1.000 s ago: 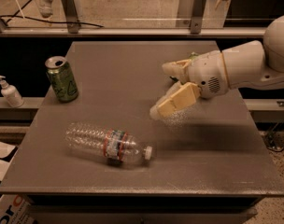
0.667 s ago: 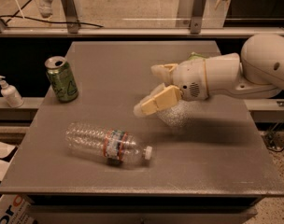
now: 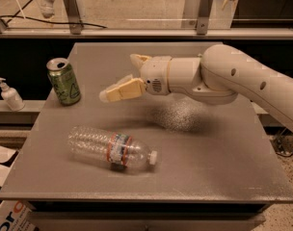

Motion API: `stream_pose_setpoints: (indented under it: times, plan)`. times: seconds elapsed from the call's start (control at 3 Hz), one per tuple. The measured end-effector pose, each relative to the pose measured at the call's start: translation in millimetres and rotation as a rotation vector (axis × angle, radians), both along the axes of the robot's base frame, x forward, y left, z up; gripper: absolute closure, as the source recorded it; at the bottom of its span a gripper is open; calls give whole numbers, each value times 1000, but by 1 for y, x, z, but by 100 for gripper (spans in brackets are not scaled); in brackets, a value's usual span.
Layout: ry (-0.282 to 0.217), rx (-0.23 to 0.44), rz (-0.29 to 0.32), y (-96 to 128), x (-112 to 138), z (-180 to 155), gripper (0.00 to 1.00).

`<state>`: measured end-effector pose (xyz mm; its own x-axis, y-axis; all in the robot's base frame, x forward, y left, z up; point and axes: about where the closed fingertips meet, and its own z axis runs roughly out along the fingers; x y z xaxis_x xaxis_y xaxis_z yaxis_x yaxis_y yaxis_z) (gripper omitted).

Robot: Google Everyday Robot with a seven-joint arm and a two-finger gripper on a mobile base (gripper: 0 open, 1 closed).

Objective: Knock green can over

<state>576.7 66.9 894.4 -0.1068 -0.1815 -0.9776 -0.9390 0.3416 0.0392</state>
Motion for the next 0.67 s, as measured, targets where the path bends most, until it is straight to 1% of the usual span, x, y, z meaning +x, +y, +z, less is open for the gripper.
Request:
stream_pose_setpoints:
  times: [0.33, 0.67]
  plan:
    - [0, 0, 0, 0, 0, 0, 0]
    - [-41, -16, 17, 7, 0, -5, 0]
